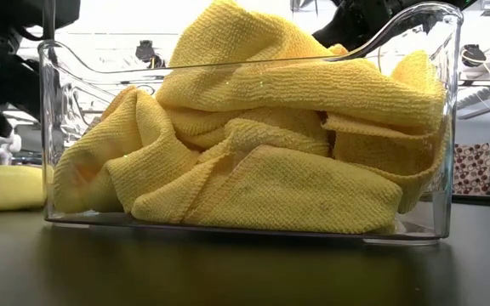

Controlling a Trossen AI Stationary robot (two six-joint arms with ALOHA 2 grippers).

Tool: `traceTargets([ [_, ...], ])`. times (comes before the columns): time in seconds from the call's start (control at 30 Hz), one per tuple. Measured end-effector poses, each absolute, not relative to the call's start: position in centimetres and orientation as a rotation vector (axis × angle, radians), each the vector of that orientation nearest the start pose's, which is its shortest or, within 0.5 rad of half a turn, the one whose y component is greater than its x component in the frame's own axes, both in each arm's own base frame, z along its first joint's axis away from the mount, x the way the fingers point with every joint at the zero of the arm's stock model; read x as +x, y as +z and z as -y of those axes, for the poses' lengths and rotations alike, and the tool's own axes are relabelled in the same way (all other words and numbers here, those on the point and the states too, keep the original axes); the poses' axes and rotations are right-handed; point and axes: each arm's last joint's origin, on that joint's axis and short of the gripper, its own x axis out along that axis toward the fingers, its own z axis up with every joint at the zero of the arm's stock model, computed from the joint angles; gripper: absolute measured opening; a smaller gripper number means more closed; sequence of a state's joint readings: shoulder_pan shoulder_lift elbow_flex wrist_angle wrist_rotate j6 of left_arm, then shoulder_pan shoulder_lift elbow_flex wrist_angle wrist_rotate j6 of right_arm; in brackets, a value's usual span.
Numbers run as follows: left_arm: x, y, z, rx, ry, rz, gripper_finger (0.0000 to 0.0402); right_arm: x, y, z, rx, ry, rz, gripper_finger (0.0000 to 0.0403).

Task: Sort microfiber towel by color & place in baskets
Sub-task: Put the yellow microfiber towel into the bottom transparent bin

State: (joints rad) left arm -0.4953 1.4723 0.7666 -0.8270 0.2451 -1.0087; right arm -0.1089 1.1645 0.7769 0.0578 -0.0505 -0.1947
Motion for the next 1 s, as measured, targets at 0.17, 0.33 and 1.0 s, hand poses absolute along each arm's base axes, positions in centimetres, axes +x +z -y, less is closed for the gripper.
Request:
traceTargets([
  [0.17, 19.6, 16.5, 11.4, -0.534, 0.208, -1.667, 0.0005, 25.5, 27.8, 2.6, -0.151, -0.029, -0.333, 0.0251],
  [0.33, 20.4, 19.4, 11.5, -0.436, 0.240, -1.627, 0.0003, 25.5, 27.8, 2.6, -0.148, -0.029, -0.333, 0.0251],
  [1.0, 21.3, 35.8, 10.7, -0.134, 0.354, -1.182, 0.0000, 25.5, 27.4, 2.0, -0.132, -0.003, -0.371, 0.0251],
])
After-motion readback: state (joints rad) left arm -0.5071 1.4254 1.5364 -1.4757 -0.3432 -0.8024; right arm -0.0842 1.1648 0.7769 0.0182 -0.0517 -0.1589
